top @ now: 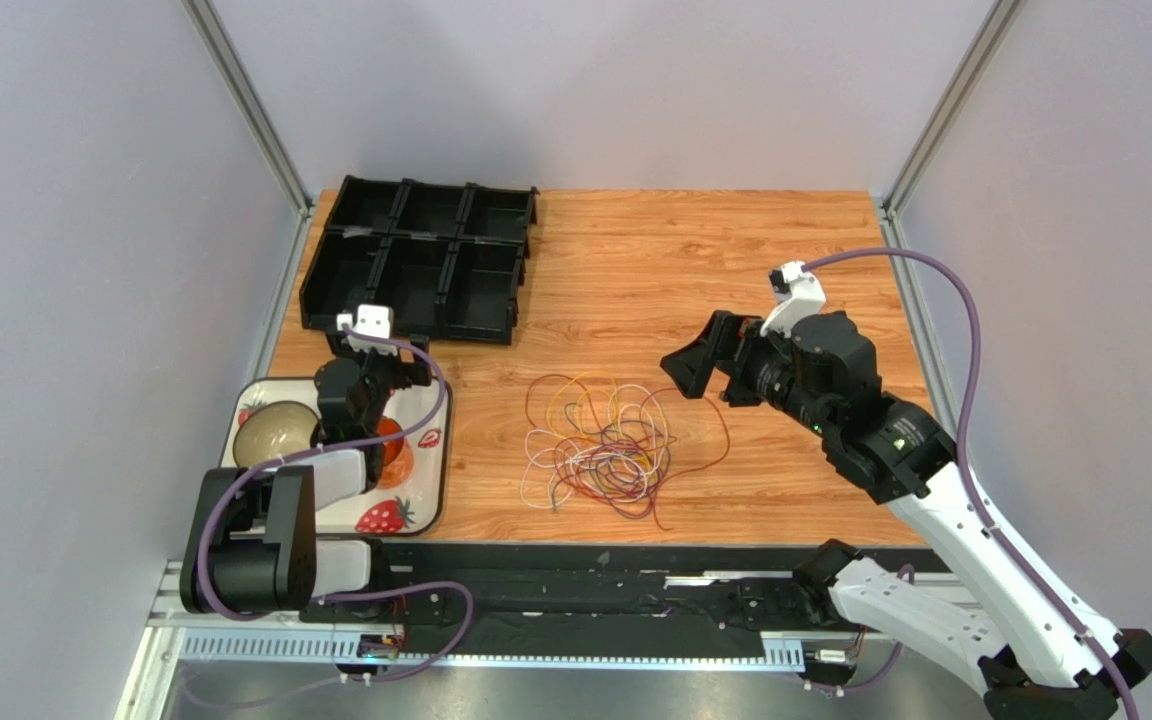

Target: Untangle the cables

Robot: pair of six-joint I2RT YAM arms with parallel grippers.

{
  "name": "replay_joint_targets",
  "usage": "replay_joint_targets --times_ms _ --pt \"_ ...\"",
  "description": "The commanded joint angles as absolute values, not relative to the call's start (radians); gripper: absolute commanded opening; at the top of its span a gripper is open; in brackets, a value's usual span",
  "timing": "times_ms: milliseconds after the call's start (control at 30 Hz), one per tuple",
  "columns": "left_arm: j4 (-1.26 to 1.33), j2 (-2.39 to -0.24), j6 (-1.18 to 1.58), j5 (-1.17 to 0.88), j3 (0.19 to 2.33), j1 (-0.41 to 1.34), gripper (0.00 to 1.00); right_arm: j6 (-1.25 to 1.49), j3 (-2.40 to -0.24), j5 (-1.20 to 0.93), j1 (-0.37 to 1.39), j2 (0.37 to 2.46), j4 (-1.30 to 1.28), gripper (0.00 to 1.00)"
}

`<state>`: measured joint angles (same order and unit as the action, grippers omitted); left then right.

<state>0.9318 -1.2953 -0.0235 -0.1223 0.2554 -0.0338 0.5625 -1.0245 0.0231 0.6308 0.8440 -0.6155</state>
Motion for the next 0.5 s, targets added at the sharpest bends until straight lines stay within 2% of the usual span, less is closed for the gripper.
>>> replay_joint_targets --times_ms 0,33,67,100,133,167,200,233,267,300,333,367,400,467 --pt "0.846 -1.226 -0.02 -0.161 0.317 -0.038 0.99 0.569 -1.015 0.029 0.634 0.795 -0.618 0.99" --pt "0.728 -1.177 -0.023 -0.129 0.398 -0.025 0.99 0.562 -1.014 0.037 0.634 0.79 -0.626 0.99" --pt "0.455 -1.085 -0.009 -0.061 0.457 0.032 0.99 0.554 -1.009 0.046 0.634 0.782 -0.633 0.99" --pt "0.363 -1.053 0.099 0.036 0.51 0.047 0.99 0.552 -1.005 0.058 0.634 0.775 -0.641 0.99" --pt "0.282 -1.019 0.188 0.038 0.614 0.051 0.99 0.554 -1.002 0.081 0.634 0.773 -0.644 0.99" --pt "0.074 -0.953 0.292 0.041 0.673 0.051 0.99 0.555 -1.002 0.092 0.635 0.772 -0.646 0.99" --pt "-0.027 -0.922 0.398 -0.031 0.73 0.049 0.99 0.557 -1.002 0.1 0.634 0.773 -0.653 0.99" --pt "-0.088 -0.893 0.384 -0.07 0.785 0.049 0.99 0.557 -1.002 0.119 0.635 0.776 -0.66 0.99" --pt "-0.087 -0.847 0.514 -0.048 0.772 0.049 0.99 0.561 -0.997 0.13 0.635 0.779 -0.67 0.99" --pt "-0.115 -0.826 0.658 0.098 0.714 0.049 0.99 0.566 -0.993 0.141 0.634 0.781 -0.672 0.99" --pt "-0.156 -0.81 0.755 0.121 0.683 0.026 0.99 0.568 -0.988 0.156 0.634 0.784 -0.673 1.0" --pt "-0.126 -0.784 0.721 0.039 0.666 0.006 0.99 0.575 -0.988 0.16 0.635 0.787 -0.681 0.99" --pt "-0.118 -0.779 0.703 -0.129 0.676 -0.02 0.99 0.58 -0.985 0.158 0.632 0.788 -0.689 1.0" --pt "-0.271 -0.793 0.66 -0.187 0.728 -0.014 0.99 0.587 -0.985 0.176 0.634 0.792 -0.725 0.99"
